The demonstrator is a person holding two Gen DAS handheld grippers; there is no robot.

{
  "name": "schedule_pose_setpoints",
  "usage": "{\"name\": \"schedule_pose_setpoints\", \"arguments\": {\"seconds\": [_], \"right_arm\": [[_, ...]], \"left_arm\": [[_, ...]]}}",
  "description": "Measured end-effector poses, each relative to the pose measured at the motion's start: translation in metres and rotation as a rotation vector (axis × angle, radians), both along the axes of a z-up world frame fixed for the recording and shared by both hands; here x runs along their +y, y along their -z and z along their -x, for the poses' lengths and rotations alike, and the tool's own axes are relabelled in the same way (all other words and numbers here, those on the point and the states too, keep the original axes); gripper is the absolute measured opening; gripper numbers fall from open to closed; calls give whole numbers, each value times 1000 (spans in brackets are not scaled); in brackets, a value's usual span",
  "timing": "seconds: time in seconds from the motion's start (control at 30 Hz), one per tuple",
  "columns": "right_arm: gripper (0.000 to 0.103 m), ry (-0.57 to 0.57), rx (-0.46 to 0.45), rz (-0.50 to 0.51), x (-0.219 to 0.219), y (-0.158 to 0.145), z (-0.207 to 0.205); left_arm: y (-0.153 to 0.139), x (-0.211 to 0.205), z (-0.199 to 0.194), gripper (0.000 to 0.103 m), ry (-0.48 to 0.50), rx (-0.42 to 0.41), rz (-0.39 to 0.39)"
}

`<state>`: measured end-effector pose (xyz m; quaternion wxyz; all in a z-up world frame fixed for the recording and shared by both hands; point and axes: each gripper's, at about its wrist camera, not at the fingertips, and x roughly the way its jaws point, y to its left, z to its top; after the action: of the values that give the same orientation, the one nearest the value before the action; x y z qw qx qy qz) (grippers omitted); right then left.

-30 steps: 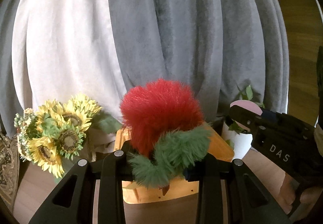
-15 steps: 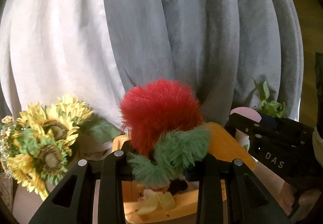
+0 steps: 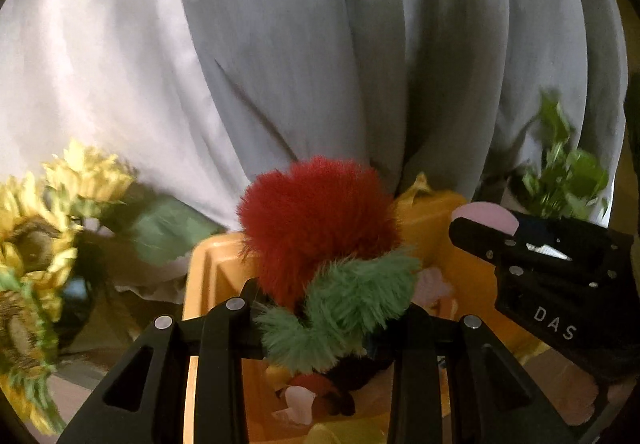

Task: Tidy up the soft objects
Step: 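Open both grippers to drop the fluffy toy and sponge into the crate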

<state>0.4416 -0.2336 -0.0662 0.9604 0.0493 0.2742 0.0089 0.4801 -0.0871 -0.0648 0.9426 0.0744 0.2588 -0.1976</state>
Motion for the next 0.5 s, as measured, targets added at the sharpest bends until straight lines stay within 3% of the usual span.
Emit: {"name": "schedule_pose_setpoints", "arguments": {"seconds": [0.27, 0.33, 0.37, 0.5], "right_arm": [[40, -4, 74, -10, -1, 20, -16], [51, -1, 85, -10, -3, 22, -18], [56, 4, 87, -6, -3, 23, -18], [56, 18, 93, 9, -5, 26, -19]], "left_arm": [[22, -11, -16, 40, 7, 50, -68], [26, -10, -19, 52, -8, 54, -79], [27, -12, -20, 54, -9, 57, -79], [26, -12, -17, 71, -27, 64, -79]]}}
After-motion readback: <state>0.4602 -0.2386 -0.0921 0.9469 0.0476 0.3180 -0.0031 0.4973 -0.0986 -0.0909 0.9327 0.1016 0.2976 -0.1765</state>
